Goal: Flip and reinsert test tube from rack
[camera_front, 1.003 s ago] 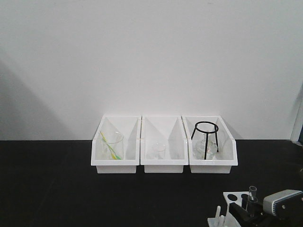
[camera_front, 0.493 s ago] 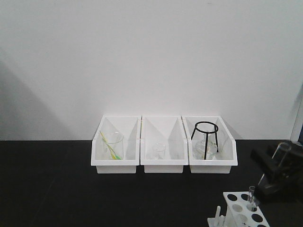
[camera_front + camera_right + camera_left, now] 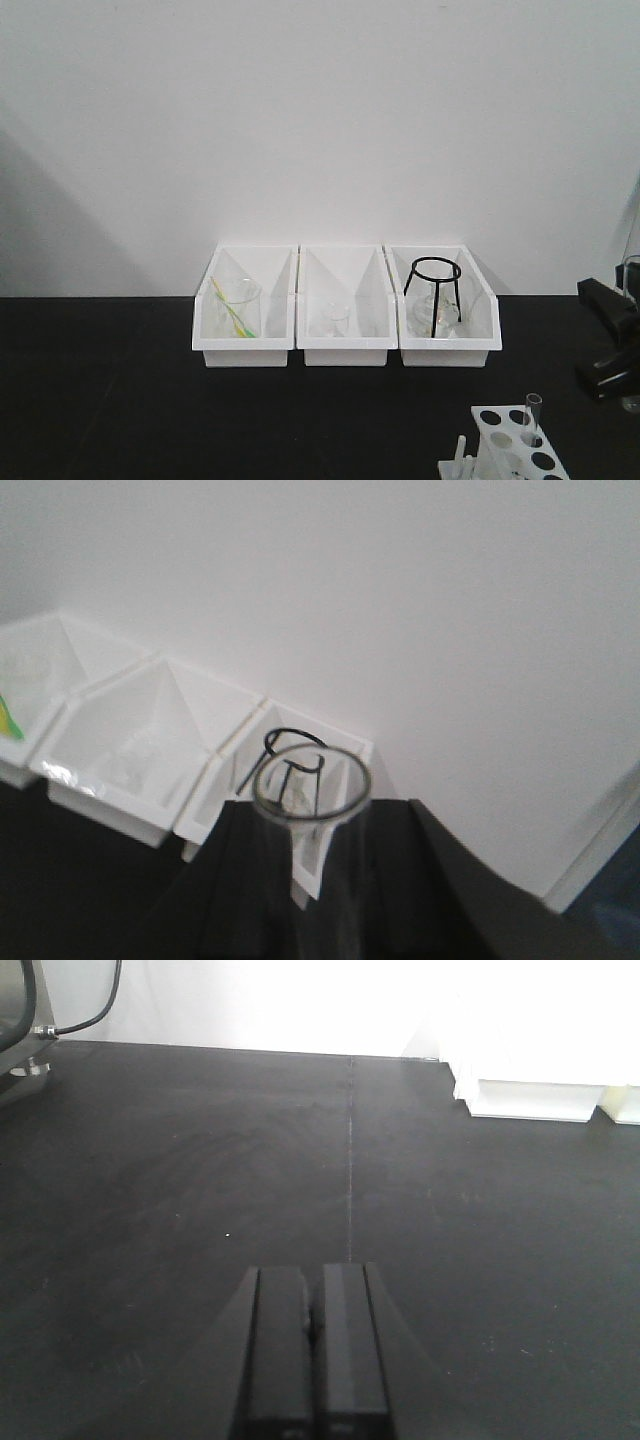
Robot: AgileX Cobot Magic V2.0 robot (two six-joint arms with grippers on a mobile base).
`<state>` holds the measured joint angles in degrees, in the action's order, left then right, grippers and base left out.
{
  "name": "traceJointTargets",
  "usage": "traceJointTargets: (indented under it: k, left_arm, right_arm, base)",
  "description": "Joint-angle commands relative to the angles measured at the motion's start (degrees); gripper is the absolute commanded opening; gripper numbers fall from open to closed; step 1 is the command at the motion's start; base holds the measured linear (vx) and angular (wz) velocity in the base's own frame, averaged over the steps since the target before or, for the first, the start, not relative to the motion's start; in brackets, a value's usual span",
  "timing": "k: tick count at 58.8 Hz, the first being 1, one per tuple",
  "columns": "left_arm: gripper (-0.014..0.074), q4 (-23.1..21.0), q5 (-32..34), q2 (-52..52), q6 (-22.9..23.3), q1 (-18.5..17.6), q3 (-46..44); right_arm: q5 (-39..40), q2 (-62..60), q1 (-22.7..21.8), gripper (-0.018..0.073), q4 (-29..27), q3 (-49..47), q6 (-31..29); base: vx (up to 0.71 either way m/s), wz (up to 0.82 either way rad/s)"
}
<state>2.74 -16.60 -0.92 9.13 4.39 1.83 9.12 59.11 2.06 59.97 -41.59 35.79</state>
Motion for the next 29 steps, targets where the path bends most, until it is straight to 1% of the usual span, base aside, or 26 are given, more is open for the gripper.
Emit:
traceJointTargets:
  k: [1,2,3,7,10,12,14,24,25,29]
  left_arm:
    - [-0.0006,-0.2,5.0,-0.6,0.0,-0.4,0.0]
    - [-0.0006,-0.2,5.0,-0.6,0.0,-0.4,0.0]
    - [-0.0006,-0.2,5.0,-0.6,0.0,-0.4,0.0]
    - [-0.0006,-0.2,5.0,-0.6,0.0,-0.4,0.0]
    - [-0.0006,-0.2,5.0,-0.6,0.0,-0.4,0.0]
    - [-0.0006,-0.2,5.0,-0.6,0.0,-0.4,0.0]
    - [-0.0006,-0.2,5.0,-0.6,0.0,-0.4,0.0]
    - [-0.0006,-0.2,5.0,-0.6,0.0,-0.4,0.0]
    - [-0.0006,-0.2,5.0,-0.6,0.0,-0.4,0.0]
    - [-0.0006,-0.2,5.0,-0.6,0.0,-0.4,0.0]
  right_arm:
    - [0.8,-1.0,-0.2,0.0029,12.3,-2.2,0.0]
    - [0.8,-1.0,-0.2,0.0029,13.2,-2.2,0.0]
    - [0.8,-1.0,-0.2,0.0029,16.7,-2.2,0.0]
    - [1.0,-1.0,-0.2,0.0029,24.8,-2.2,0.0]
    - [1.0,-1.0,-0.2,0.0029,32.7,-2.2,-0.1]
    - [1.0,-1.0,-0.2,0.0029,36.8,-2.2,-0.1]
    - [1.0,-1.0,-0.2,0.0029,43.3,-2.2,-0.1]
    - [0.9,-1.0,-0.2,0.0029,43.2,-2.2,-11.3]
    - [0.9,-1.0,-0.2,0.0029,43.2,-2.2,-13.4]
    - [0.6,-1.0,-0.2,0.0029,43.2,-2.2,-18.1]
  base:
    - [0.0,0.0]
    - [0.0,0.0]
    - [0.0,0.0]
    - [0.0,0.0]
    - [0.0,0.0]
    - [0.0,0.0]
    - [0.0,0.0]
    - [0.0,0.0]
    - [0.0,0.0]
    - [0.0,0.0]
